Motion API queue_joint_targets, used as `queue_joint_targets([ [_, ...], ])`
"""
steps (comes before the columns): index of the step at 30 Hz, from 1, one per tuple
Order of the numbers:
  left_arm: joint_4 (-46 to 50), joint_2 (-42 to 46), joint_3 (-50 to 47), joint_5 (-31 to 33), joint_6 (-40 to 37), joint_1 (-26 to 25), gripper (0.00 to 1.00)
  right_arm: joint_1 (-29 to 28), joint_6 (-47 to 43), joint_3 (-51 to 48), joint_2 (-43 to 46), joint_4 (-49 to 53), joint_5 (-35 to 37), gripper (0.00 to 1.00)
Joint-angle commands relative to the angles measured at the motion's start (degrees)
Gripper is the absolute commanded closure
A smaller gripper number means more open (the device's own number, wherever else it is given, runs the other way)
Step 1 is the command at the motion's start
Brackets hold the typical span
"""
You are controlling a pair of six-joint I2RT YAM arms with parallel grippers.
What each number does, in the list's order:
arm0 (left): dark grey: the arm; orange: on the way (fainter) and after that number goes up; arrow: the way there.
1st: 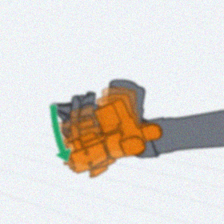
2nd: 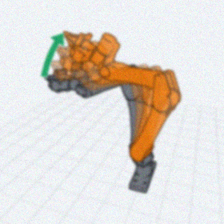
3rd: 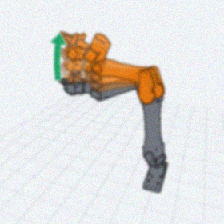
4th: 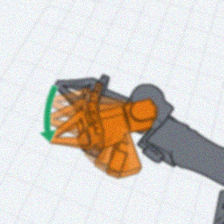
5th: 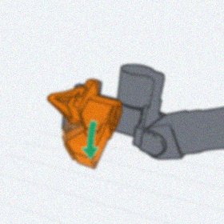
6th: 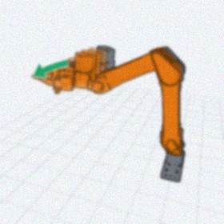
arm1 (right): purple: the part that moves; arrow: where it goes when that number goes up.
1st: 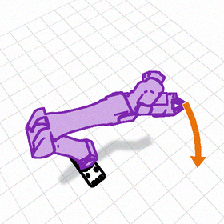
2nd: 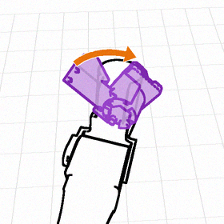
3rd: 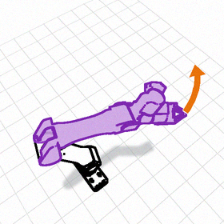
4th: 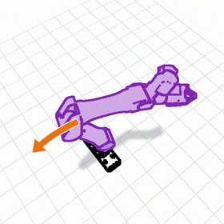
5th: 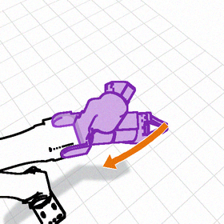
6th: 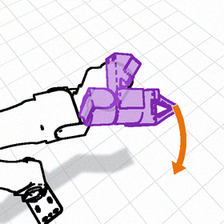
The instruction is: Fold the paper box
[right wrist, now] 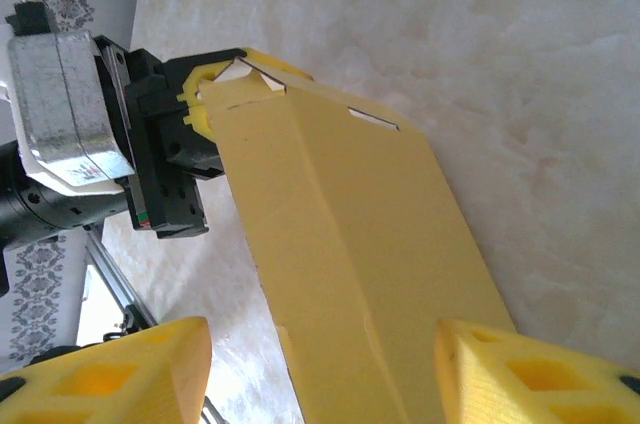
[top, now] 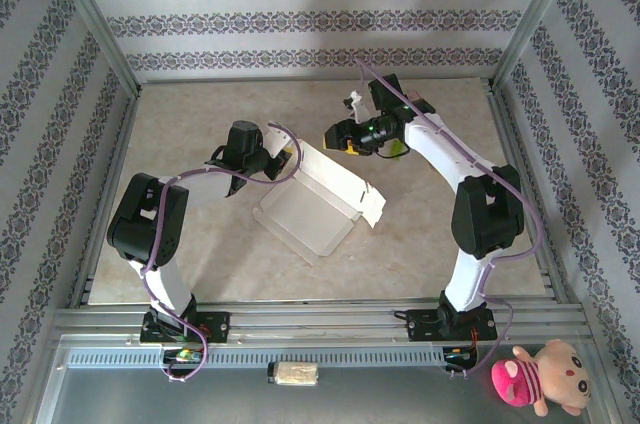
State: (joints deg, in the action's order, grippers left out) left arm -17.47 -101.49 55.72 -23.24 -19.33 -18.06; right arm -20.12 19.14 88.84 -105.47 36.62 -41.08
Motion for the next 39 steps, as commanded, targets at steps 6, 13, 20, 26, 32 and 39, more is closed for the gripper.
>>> queue_joint_targets([
  [6,-2.5,1.3,0.2,0.1,-0.7,-0.9,1.00,-0.7,-0.2,-1.4,-3.3,-1.1,-2.5,0.50],
  [13,-2.6,1.2,0.3,0.2,-0.6,-0.9,1.00,-1.7,-1.4,-2.1,-3.8,-1.1,-2.5,0.53],
  [20,-2.5,1.1,0.4,0.2,-0.3,-1.0,1.00,-3.1,-4.5,-2.2,-4.6,0.9,-0.6,0.48],
  [26,-2.9,1.0,0.5,-0.2,0.5,-1.0,1.00,-4.0,-6.5,-1.1,-5.4,2.6,0.5,0.49],
  [32,-2.8,1.1,0.4,-0.2,0.5,-1.0,1.00,-4.6,-8.0,-0.2,-5.9,4.0,2.3,0.51],
  [39,-1.4,1.8,0.8,-2.2,3.0,-1.1,1.00,-5.4,-9.0,0.0,-4.6,4.3,5.7,0.59],
])
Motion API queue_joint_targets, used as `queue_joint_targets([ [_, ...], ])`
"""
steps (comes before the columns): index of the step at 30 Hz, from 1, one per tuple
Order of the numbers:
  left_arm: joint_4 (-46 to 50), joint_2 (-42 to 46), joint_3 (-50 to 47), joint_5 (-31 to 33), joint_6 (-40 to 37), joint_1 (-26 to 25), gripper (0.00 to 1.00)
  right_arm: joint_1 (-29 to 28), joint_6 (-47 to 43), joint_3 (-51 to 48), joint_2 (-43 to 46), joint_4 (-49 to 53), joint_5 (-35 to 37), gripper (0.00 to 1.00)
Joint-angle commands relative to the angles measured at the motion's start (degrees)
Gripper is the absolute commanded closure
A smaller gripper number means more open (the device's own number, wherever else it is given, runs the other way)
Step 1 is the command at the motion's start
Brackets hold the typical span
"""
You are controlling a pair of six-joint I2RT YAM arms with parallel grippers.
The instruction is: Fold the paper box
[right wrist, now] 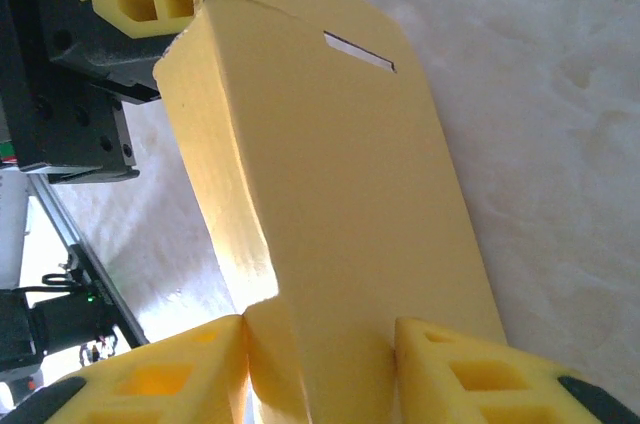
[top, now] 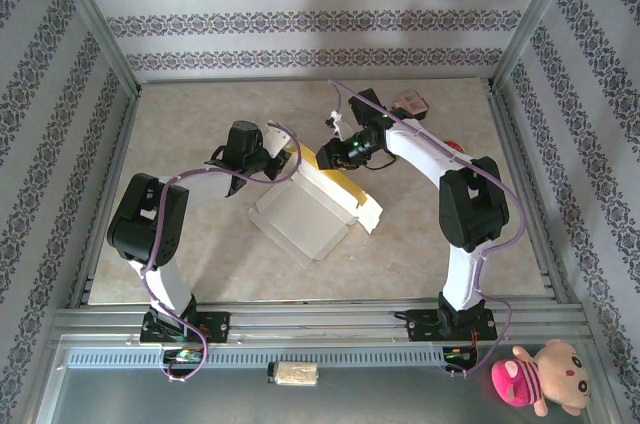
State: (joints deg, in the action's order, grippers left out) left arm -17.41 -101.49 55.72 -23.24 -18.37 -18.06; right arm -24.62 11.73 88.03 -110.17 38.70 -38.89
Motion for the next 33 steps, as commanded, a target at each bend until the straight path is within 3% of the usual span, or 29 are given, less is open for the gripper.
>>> queue_joint_targets([
  [1,-0.7,2.0,1.0,-2.8,2.7,-1.1,1.00,-1.0,-1.5,0.7,0.3,2.0,3.7,0.60],
  [8,-3.3,5.2,-1.9,-3.4,9.4,-3.0,1.00,-1.3,2.2,-0.3,2.5,-1.1,4.9,0.62],
  [15,-7.3,9.1,-5.7,3.2,13.8,-6.6,1.00,-1.4,5.5,-1.6,5.1,-5.0,5.9,0.62],
  [20,-8.7,9.6,-7.2,4.0,15.1,-9.9,0.99,-1.4,5.8,-1.7,5.2,-5.6,6.8,0.62],
  [26,-12.9,4.8,-8.7,1.9,17.3,-11.3,0.80,-1.7,3.8,-3.3,4.5,-6.2,7.3,0.60],
  [33,-13.8,4.7,-10.8,-2.1,16.4,-11.1,0.64,-1.9,-2.0,-4.9,4.0,-3.4,9.9,0.60],
])
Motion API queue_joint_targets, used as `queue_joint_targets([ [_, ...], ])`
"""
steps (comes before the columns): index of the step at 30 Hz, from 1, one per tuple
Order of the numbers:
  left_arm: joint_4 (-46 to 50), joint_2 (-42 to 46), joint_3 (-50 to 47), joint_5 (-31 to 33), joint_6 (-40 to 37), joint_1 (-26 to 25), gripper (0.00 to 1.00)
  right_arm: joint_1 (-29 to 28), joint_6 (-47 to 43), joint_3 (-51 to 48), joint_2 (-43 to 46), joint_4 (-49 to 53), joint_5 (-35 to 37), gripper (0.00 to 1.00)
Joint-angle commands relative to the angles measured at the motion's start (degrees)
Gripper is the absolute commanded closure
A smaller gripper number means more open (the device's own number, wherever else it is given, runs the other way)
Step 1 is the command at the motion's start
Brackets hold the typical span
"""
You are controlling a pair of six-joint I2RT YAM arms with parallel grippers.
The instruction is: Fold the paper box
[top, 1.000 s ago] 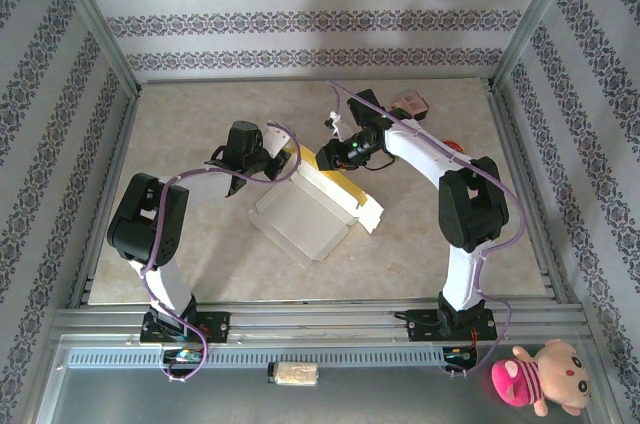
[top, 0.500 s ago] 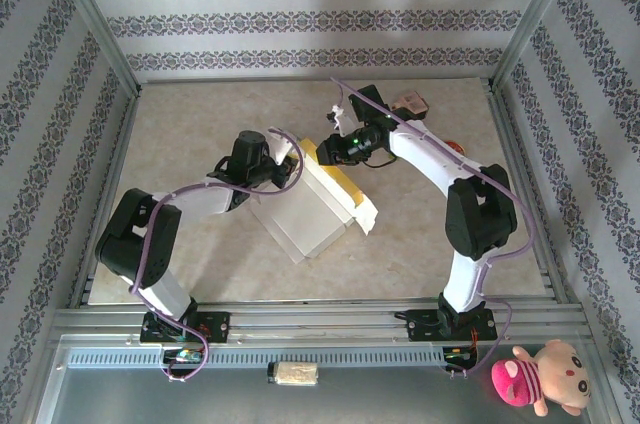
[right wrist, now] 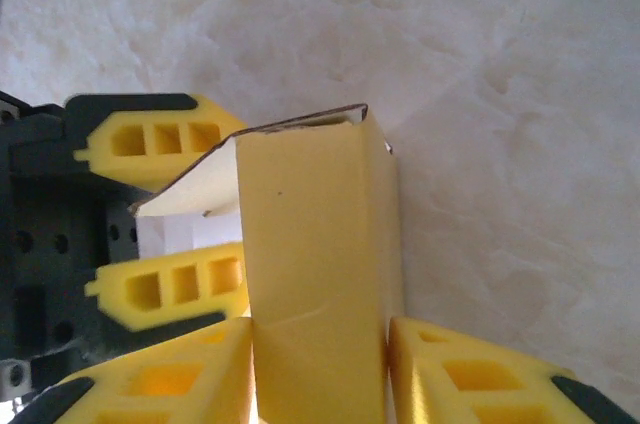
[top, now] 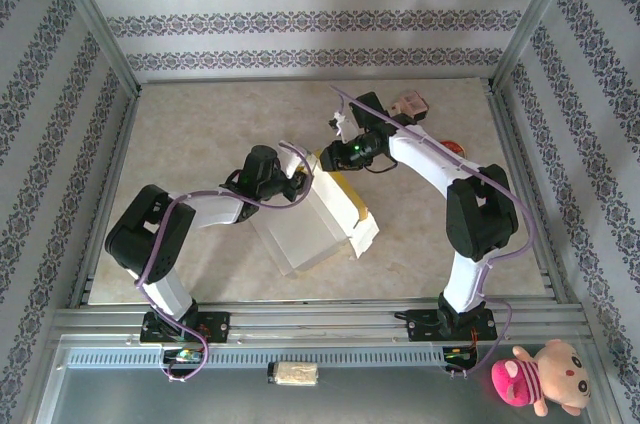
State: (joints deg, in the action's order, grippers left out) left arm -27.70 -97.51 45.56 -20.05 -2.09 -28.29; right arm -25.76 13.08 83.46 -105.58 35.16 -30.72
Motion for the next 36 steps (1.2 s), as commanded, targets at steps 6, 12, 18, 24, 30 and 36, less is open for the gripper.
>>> queue_joint_targets([
  [6,-3.5,3.5,-2.2,-6.4,1.1,0.5,0.60,-1.7,-6.3,0.1,0.5,1.6,3.6,0.62],
  [12,-6.9,1.8,-3.3,-9.0,4.1,1.3,0.58,-1.8,-6.4,-0.2,0.0,1.7,2.8,0.69],
  [18,-11.5,-1.6,-4.2,-11.0,8.4,1.4,0.66,-2.4,-7.1,-0.6,1.1,1.7,4.3,0.69],
  [24,-10.9,-2.6,-4.6,-7.9,6.7,1.5,0.94,-3.8,-11.4,-0.3,2.1,4.2,11.7,0.63],
  [30,-6.9,-1.7,-3.7,-2.0,1.5,1.4,1.00,-7.3,-13.5,-2.1,5.9,5.9,29.4,0.35],
  [36,-6.1,-1.8,-2.7,-1.6,0.1,1.4,1.00,-8.9,-16.1,-5.8,8.7,9.0,38.7,0.33],
])
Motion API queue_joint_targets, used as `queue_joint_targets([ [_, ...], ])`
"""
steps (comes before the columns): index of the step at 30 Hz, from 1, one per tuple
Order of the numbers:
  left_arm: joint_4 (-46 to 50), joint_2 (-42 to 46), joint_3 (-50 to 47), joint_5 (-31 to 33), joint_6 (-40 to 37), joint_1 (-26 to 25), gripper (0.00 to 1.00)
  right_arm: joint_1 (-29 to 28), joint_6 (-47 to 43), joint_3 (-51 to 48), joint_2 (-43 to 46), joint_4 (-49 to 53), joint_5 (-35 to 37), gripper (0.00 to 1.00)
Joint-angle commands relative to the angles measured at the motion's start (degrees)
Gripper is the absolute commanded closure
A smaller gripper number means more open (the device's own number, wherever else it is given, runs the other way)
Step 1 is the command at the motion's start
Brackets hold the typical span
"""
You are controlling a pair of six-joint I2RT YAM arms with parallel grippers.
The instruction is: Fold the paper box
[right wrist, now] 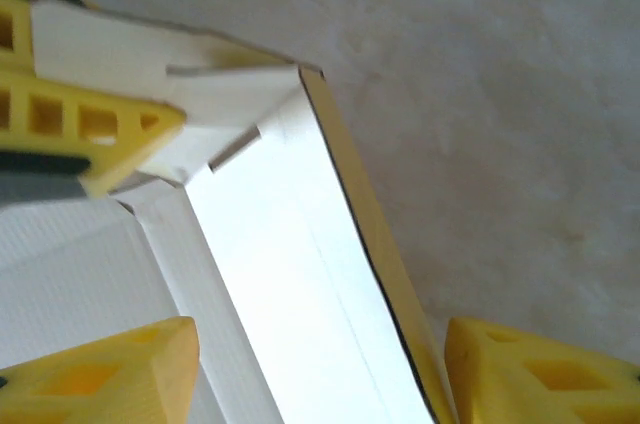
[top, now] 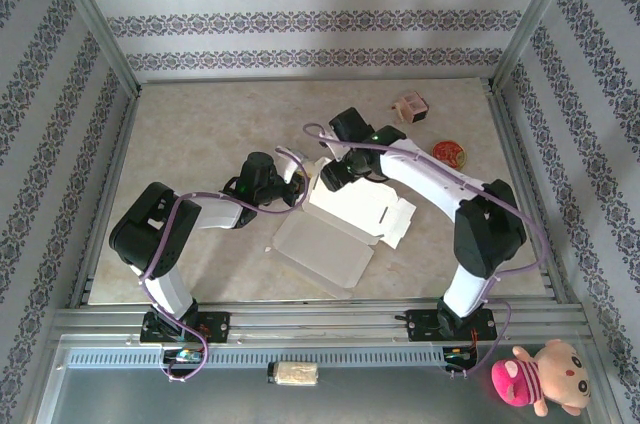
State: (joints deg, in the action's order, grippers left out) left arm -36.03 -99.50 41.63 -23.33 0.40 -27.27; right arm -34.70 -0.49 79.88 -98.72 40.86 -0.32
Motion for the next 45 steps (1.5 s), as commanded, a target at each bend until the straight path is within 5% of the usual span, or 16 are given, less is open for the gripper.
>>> queue_joint_targets([
  [1,2.1,0.0,1.4,1.6,-2.3,0.4,1.00,0.1,-3.2,-2.8,2.1,3.4,8.6,0.33],
  [9,1.5,-1.0,1.7,1.5,-1.6,0.4,1.00,0.3,-8.6,-5.0,3.0,6.9,16.3,0.58],
  [21,3.3,-0.9,2.9,1.4,-2.3,0.3,1.00,-1.9,-9.5,-5.2,3.6,5.1,22.3,0.70],
  [29,2.9,-1.3,3.2,1.1,-1.6,0.4,1.00,-5.2,-13.0,-6.3,4.6,2.1,28.4,0.91],
  [37,-13.6,-4.0,-0.5,-4.6,11.0,-0.4,0.93,-9.5,-18.3,-9.0,6.4,-11.0,41.5,1.00],
  [45,-25.1,-8.1,-2.0,-9.7,17.7,-0.7,0.73,-11.5,-32.7,-17.9,9.2,-33.6,48.5,1.00],
])
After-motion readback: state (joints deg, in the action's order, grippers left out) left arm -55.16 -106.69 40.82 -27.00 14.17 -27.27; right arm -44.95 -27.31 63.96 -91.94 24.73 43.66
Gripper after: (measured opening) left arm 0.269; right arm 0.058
